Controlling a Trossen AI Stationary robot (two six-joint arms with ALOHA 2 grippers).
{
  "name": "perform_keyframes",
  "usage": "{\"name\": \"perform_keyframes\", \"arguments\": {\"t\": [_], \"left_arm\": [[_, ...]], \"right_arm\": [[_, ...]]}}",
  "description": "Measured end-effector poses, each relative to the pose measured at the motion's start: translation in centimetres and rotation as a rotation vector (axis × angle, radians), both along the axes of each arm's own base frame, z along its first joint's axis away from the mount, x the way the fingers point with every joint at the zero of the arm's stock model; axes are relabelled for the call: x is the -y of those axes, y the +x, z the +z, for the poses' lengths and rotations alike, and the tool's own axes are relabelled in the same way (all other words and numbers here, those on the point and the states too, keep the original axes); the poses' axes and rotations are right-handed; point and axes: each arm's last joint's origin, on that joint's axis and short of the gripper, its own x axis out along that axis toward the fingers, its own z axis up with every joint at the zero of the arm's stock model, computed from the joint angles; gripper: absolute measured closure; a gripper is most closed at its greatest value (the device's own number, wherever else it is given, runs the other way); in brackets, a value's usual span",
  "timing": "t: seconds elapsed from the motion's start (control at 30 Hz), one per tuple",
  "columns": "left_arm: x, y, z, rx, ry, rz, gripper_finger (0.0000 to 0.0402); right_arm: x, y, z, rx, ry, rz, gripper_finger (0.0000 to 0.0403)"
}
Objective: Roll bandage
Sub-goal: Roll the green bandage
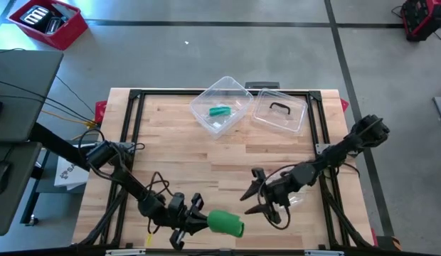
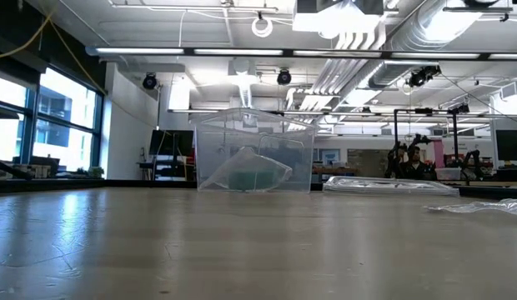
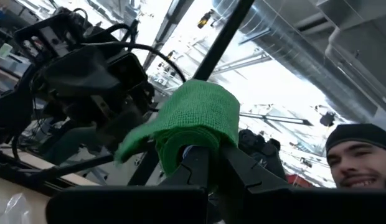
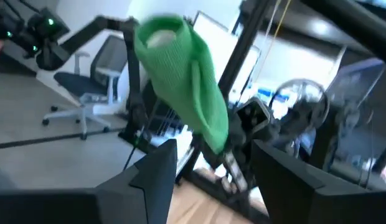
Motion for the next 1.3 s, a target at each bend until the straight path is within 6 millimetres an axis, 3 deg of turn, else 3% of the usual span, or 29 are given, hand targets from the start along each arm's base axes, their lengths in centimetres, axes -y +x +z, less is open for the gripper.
{"name": "perform_keyframes", "arguments": {"t": [0.47,0.6,0.87,1.17,1.3], "left_arm": [[-0.4,0.4,0.0,0.002,-0.015,0.002,0.0394],[-0.4,0.4,0.0,0.003,-0.015,0.001,0.0394],[-0.4,0.4,0.0,0.0,-0.015,0.001,0.0394],[0.2,-0.2,0.0,-0.003,-0.018,-0.016,0.0394],[0.6,-0.7,-0.1,-0.014,-0.022,-0.012,0.0394]], "right_arm": [[-2.0,3.9,-0.2,0.114,-0.012,0.031,0.0216],[-2.1,4.2,0.1,0.127,-0.005,0.012,0.0255],[-1.5,4.7,0.4,0.122,0.008,-0.062,0.0393],[0.3,4.9,-0.5,0.074,0.064,-0.355,0.0402],[1.0,4.4,-0.9,0.088,0.074,-0.402,0.0402]]}}
